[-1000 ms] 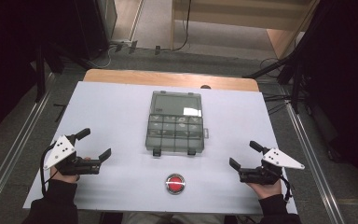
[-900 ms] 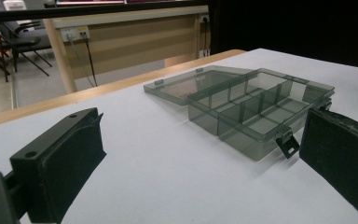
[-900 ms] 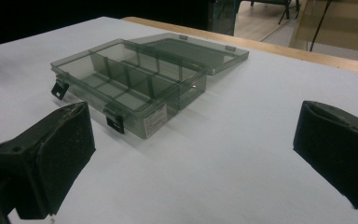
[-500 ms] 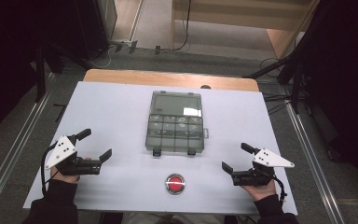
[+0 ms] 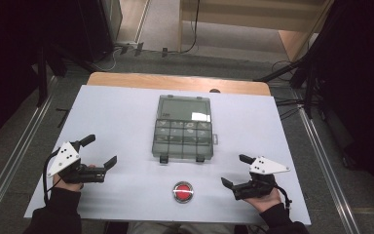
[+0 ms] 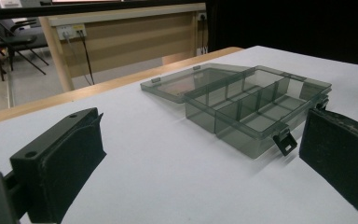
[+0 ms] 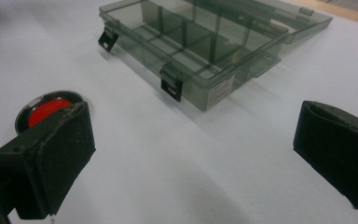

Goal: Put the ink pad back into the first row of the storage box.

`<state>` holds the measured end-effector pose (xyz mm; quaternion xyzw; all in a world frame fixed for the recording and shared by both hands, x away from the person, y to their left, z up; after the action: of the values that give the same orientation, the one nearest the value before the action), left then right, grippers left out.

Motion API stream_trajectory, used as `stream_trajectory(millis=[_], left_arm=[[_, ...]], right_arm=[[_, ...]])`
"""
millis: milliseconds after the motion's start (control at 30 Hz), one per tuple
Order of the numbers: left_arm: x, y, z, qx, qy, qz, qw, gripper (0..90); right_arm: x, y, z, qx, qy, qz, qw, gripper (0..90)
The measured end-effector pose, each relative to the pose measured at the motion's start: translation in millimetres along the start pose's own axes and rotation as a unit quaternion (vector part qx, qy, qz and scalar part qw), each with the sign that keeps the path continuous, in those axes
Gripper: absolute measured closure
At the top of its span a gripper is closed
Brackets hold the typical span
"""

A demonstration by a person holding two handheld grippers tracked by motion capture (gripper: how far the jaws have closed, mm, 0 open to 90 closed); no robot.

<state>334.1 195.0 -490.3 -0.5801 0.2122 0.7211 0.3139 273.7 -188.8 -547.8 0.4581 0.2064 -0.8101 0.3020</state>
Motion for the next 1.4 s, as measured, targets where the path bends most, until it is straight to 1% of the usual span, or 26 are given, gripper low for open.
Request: stream_trajectory(millis=[67,100,133,267,467,667,800,1000,1100,1200,1400], left_arm=[[0.2,-0.1,-0.1,0.000,-0.001,0.000,1.0000,0.0],[0.2,-0.1,-0.1,0.000,-0.001,0.000,1.0000,0.0],[0.4,0.2,-0.3,0.001,-0.001,0.001,1.0000,0.0],[0.8,0.7,-0.7,0.001,-0.002,0.001,1.0000,0.0],[1.9,1.9,-1.7,0.006,-0.006,0.000,1.0000,0.0],[3.3,4.1,-2.9,0.011,-0.011,-0.002,0.9999,0.0],[3.9,4.9,-3.4,0.013,-0.013,-0.004,0.9998,0.0],[4.2,5.2,-3.5,0.015,-0.014,-0.003,0.9998,0.0],[4.2,5.0,-3.5,0.015,-0.014,-0.002,0.9998,0.0],[4.3,5.6,-3.9,0.016,-0.013,-0.002,0.9998,0.0],[4.1,5.8,-3.8,0.017,-0.013,-0.002,0.9998,0.0]], right_arm=[[1.7,-2.8,-3.2,-0.005,-0.009,0.006,0.9999,0.0],[1.7,-2.8,-3.2,-0.005,-0.009,0.006,0.9999,0.0],[2.8,-5.9,-5.5,-0.012,-0.019,0.008,0.9997,0.0],[3.3,-10.6,-8.8,-0.020,-0.027,0.013,0.9993,0.0],[6.6,-18.4,-13.8,-0.036,-0.048,0.021,0.9979,0.0],[7.5,-29.1,-18.4,-0.058,-0.058,0.027,0.9962,0.0],[7.3,-35.4,-22.0,-0.067,-0.065,0.035,0.9950,0.0],[6.0,-43.8,-27.6,-0.077,-0.073,0.042,0.9934,0.0],[6.7,-47.8,-30.5,-0.084,-0.080,0.045,0.9922,0.0],[7.2,-52.4,-33.4,-0.092,-0.087,0.056,0.9903,0.0],[6.2,-61.5,-38.3,-0.105,-0.095,0.066,0.9878,0.0]])
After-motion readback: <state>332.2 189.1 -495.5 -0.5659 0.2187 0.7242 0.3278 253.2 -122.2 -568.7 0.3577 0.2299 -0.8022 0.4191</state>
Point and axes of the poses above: each handheld gripper's, and its own axes: z roughly backward along the jaws, x roughly out of its underside, y roughly to its right, the point moved 10 cm from there along -z, roughly forward along the jaws
